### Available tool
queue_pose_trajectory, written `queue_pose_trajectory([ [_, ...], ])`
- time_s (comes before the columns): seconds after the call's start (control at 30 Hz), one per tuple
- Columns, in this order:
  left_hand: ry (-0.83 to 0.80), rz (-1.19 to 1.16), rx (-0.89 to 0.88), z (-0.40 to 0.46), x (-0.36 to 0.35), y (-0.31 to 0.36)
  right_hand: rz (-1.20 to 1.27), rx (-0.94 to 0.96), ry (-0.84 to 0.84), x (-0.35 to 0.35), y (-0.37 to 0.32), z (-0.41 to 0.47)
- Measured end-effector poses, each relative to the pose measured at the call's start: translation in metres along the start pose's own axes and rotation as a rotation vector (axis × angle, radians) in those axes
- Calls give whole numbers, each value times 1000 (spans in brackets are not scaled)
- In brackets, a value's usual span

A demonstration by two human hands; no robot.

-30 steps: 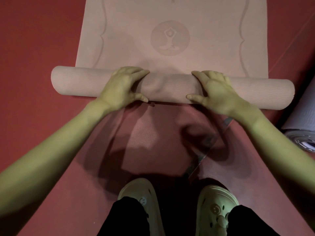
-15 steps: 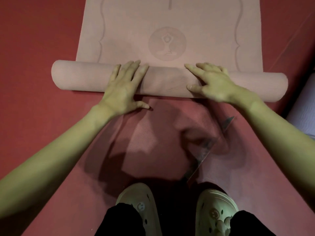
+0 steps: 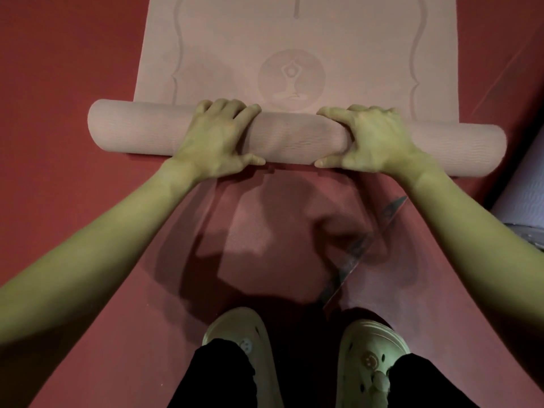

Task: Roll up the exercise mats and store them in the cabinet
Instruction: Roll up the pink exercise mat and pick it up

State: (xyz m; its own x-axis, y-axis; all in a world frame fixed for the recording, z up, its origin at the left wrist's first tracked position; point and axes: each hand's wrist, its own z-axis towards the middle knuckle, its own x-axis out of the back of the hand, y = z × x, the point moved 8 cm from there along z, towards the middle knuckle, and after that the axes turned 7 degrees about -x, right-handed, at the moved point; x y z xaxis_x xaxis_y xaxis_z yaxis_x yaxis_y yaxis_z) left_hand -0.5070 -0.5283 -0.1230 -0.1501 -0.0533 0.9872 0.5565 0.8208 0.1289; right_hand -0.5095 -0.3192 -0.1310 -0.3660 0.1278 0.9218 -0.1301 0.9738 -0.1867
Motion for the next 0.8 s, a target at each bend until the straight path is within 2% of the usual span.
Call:
queue_pose_trajectory([
  [0.27,17,-12,-56,-76,-17,43,49,42,-94,-34,-14,-80],
  [0.4,53,-92,-79,-90,-19,51,107,43,-162,-38,-17,-85],
  [0.6,78,-130,-99,-81,-18,55,227,4,-406,-38,-7,-58],
  [0.67,55,-196,-90,-74,-18,49,202,4,-354,-37,-6,-58],
  [0.8,-17,-259,-123,-57,-15,41,86,43,-79,-36,-12,-74],
])
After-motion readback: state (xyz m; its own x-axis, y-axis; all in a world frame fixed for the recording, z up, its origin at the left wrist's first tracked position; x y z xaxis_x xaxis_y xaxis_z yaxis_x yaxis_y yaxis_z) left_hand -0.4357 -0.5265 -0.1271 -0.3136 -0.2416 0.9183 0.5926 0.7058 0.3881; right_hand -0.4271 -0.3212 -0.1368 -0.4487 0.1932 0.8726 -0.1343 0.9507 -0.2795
